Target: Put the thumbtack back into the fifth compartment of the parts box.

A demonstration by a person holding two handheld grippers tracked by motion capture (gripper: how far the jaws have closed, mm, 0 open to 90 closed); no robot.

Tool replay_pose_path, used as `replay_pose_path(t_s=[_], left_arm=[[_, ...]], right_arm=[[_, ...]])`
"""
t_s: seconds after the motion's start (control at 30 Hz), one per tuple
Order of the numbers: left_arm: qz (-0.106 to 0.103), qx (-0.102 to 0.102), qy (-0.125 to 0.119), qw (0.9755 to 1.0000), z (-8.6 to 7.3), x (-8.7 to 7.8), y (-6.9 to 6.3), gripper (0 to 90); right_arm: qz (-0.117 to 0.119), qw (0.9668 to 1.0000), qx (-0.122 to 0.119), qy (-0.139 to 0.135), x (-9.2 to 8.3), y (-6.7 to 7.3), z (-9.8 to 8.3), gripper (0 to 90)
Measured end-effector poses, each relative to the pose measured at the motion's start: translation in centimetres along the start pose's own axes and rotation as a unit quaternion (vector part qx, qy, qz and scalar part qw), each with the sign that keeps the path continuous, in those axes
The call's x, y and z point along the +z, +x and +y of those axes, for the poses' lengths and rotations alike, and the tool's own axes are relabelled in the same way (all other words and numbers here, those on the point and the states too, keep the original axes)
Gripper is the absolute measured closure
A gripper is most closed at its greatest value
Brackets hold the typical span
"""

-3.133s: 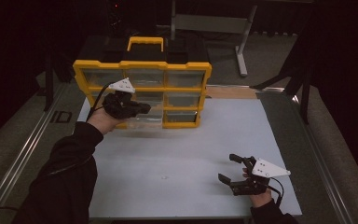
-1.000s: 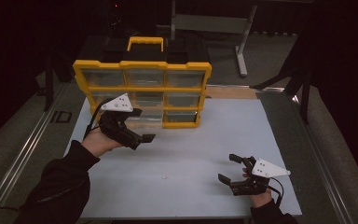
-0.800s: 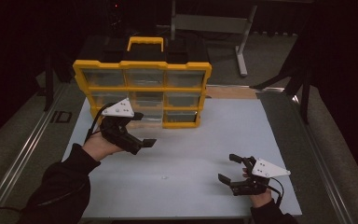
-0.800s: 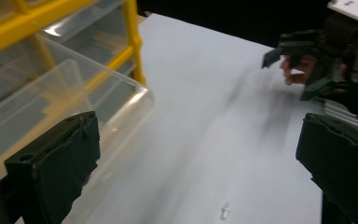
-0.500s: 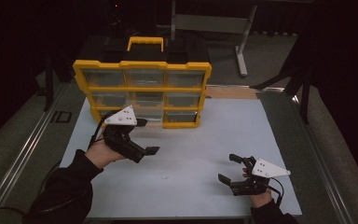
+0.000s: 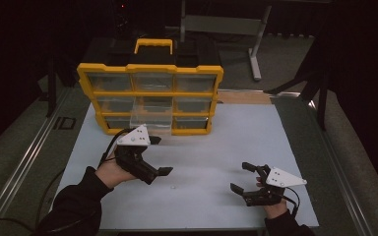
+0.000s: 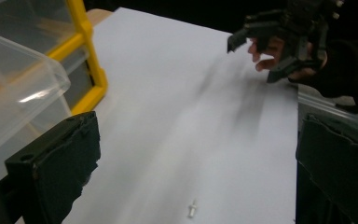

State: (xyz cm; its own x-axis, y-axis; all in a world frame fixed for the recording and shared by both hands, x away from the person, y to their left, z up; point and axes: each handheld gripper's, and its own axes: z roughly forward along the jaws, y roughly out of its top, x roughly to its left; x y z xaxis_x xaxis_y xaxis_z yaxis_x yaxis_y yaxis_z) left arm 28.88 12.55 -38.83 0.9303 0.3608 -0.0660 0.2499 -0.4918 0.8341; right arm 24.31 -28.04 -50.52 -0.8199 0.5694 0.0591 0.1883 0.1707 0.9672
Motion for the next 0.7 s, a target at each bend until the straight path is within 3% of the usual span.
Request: replay_pose_path(t_s=[0.7], left_arm=[[-0.032, 0.002, 0.034, 0.9989, -3.1, 3.5, -0.9, 0.2]], right_arm=[[0.001, 1.0, 0.002, 0.001, 0.0, 0.0, 0.0, 13.9]])
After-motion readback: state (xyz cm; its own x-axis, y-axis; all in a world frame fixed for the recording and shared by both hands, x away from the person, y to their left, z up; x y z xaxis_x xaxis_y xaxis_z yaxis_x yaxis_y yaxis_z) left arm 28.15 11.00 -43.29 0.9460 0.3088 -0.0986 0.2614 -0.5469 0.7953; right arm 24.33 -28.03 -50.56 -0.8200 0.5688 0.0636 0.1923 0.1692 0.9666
